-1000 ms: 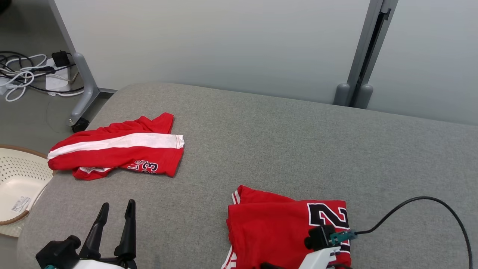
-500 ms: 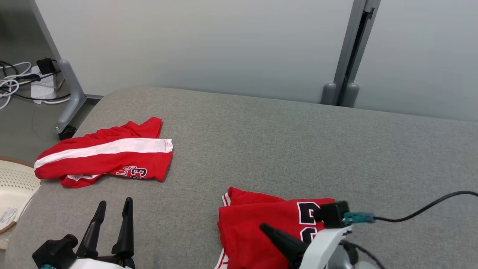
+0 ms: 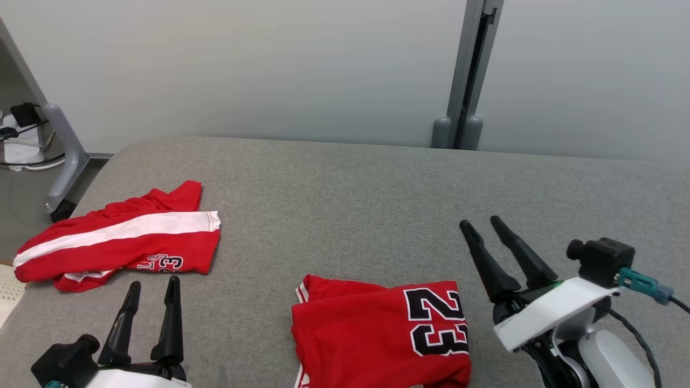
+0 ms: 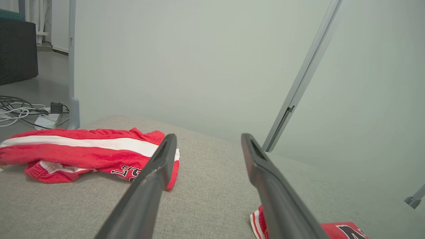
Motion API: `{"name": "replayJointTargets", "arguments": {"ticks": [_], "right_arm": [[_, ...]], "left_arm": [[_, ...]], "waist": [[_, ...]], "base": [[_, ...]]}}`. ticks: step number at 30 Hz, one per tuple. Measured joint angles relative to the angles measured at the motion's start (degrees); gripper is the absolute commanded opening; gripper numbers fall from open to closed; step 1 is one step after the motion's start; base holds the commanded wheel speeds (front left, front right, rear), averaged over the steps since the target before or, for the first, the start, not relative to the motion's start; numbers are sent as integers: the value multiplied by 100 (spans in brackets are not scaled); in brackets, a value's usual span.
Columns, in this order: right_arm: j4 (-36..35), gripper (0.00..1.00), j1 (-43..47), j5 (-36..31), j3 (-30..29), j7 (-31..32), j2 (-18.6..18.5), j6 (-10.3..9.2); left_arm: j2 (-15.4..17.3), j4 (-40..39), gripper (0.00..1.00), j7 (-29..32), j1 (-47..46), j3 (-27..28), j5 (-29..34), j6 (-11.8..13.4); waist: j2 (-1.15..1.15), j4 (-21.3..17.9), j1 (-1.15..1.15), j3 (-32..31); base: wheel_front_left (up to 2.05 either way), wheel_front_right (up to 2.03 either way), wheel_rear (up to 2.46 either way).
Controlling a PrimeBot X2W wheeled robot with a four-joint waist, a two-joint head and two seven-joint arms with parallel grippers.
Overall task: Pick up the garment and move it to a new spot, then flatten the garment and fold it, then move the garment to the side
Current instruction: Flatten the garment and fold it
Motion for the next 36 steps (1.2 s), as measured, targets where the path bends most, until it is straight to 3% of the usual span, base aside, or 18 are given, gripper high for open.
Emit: {"name": "replayJointTargets", "arguments": {"ticks": [7,14,20,36], "right_arm": [[-205,100,285,-702,-759,-419,30,0],[-359,100,697,-1605,-1407,-842,316,0],[-70,100,1061,-2308,-1839,-1048,595,0],[390,100,1037,-2654,-1847,-1146,735,0]], "left_arm": [[-59,-189,100,0,38,276,58,-5],[-234,-375,100,0,96,561,290,-47],[-336,-361,100,0,192,647,760,-98],[-571,-213,100,0,230,822,1246,-307]], "waist": [[0,-180,0,-5],[0,-363,0,3],[0,-485,0,41],[0,-657,0,41]], "base": [[0,0,0],[0,0,0],[0,0,0],[0,0,0]]}}
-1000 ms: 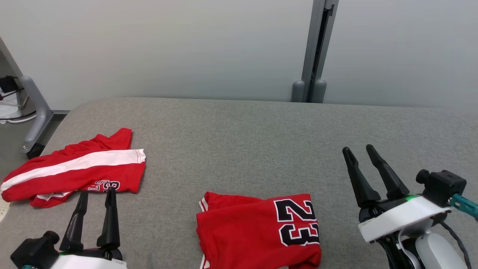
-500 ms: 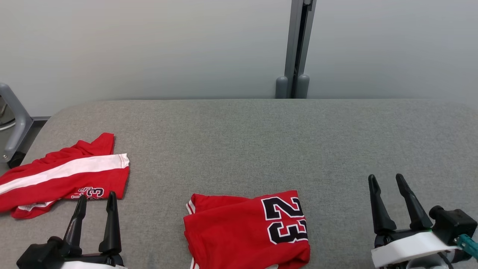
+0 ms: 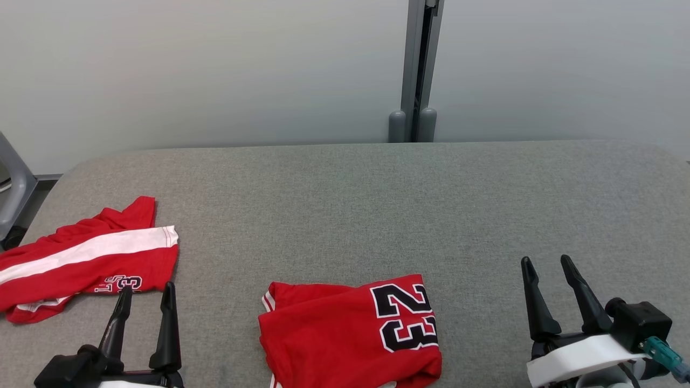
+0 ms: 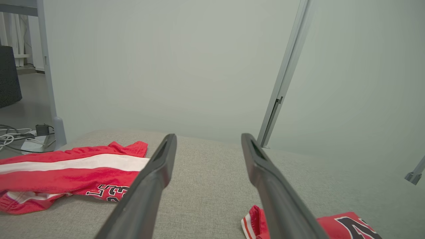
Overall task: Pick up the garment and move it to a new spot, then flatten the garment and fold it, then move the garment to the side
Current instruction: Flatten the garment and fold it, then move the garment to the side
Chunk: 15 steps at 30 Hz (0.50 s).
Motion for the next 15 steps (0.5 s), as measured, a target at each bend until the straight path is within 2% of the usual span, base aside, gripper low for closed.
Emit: {"name": "replayJointTargets", "arguments": {"ticks": [15], "right_arm": [[147,100,-80,79,176,43,10,0]], "left_arm": [[-80,77,100,0,-7,51,85,-102]], "waist": [[0,67,0,6]], "base": [[0,0,0]]}}
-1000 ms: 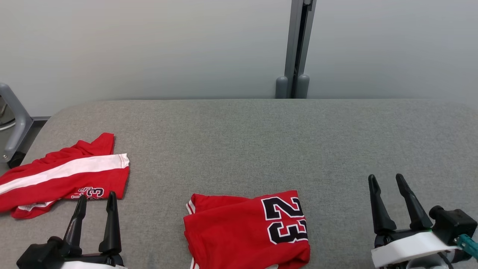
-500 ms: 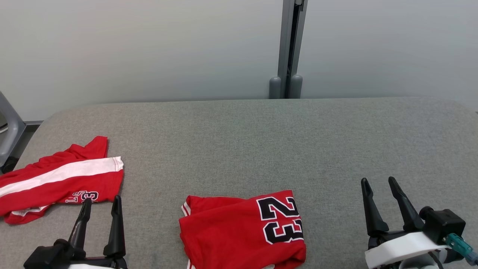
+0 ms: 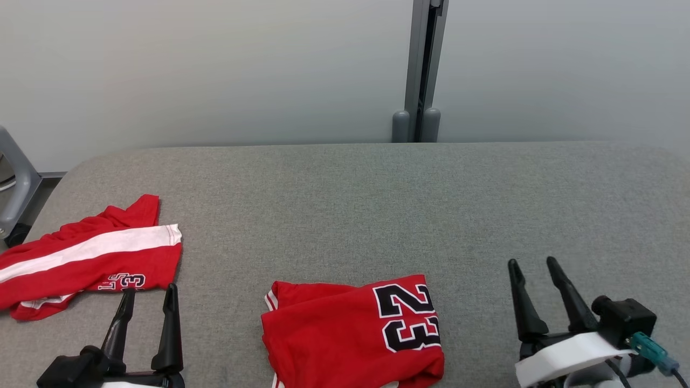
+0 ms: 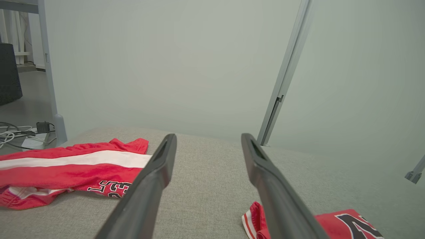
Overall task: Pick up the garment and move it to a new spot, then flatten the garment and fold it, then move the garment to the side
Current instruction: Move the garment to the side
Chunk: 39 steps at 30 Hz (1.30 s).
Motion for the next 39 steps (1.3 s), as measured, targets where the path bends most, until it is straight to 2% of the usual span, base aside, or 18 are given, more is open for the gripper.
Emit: {"name": "replayJointTargets", "arguments": {"ticks": [4,10,11,12,15,16,17,25,29,30,32,39], "right_arm": [[130,100,-284,399,575,443,-40,1],[1021,100,-871,1012,1047,1770,-237,1],[1021,100,-871,1012,1047,1770,-237,1],[1292,100,-1052,1263,1063,2173,-236,0],[1550,100,-1194,1510,1035,2536,-199,1],[1836,100,-1316,1648,995,2942,-191,0],[1942,100,-1365,1652,991,3071,-192,0],[2632,100,-1461,2129,844,3821,-94,0],[2699,100,-1436,2277,864,3908,-73,1],[2715,75,-1436,2303,871,3907,-68,1],[2746,0,-1437,2337,884,3883,-63,1],[2555,0,-1499,2338,1087,3261,-57,1]], "left_arm": [[-14,13,100,0,-8,18,7,-19],[-27,78,100,-1,-74,-46,7,-43],[-27,78,100,-1,-74,-46,7,-43],[-27,92,100,-1,-84,-56,7,-45],[-25,114,100,-1,-96,-56,4,-51],[-20,141,100,-1,-103,-54,0,-51],[-20,156,100,-1,-106,-55,-5,-55],[-22,264,100,0,-122,-73,-74,-91],[-11,289,100,-1,-130,-66,-81,-92],[-7,296,100,-1,-140,-66,-82,-92],[0,303,100,0,-151,-64,-82,-93],[3,299,100,0,-171,-56,-80,-98]], "waist": [[0,20,0,16],[0,171,0,21],[0,171,0,21],[0,260,0,21],[0,357,0,22],[0,455,0,24],[0,507,0,26],[0,876,0,34],[0,965,0,37],[0,981,0,39],[0,998,0,36],[0,930,0,26]], "base": [[0,0,0],[0,0,0],[0,0,0],[0,0,0],[0,0,0],[0,0,0],[0,0,0],[0,0,0],[0,0,0],[0,0,0],[0,0,0],[0,0,0]]}}
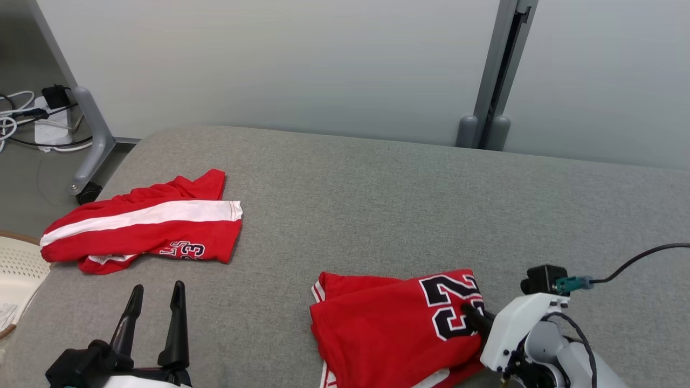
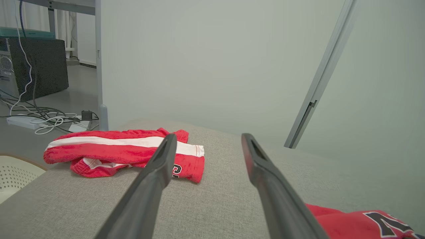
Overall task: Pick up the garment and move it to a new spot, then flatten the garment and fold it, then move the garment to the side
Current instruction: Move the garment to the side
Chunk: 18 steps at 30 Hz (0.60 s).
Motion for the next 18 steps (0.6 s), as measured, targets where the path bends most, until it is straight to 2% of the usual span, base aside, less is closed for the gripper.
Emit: {"name": "replayJointTargets", "arguments": {"ticks": [10,18], "right_arm": [[-313,0,-510,-104,595,-1106,-415,0],[-137,0,-774,-20,755,-1592,-635,-1]], "left_arm": [[-11,-122,100,-1,-140,-376,1,-33],[-10,-252,100,-9,-297,-784,-42,-41]], "waist": [[0,-397,0,11],[0,-1079,0,55]], "base": [[0,0,0],[0,0,0]]}}
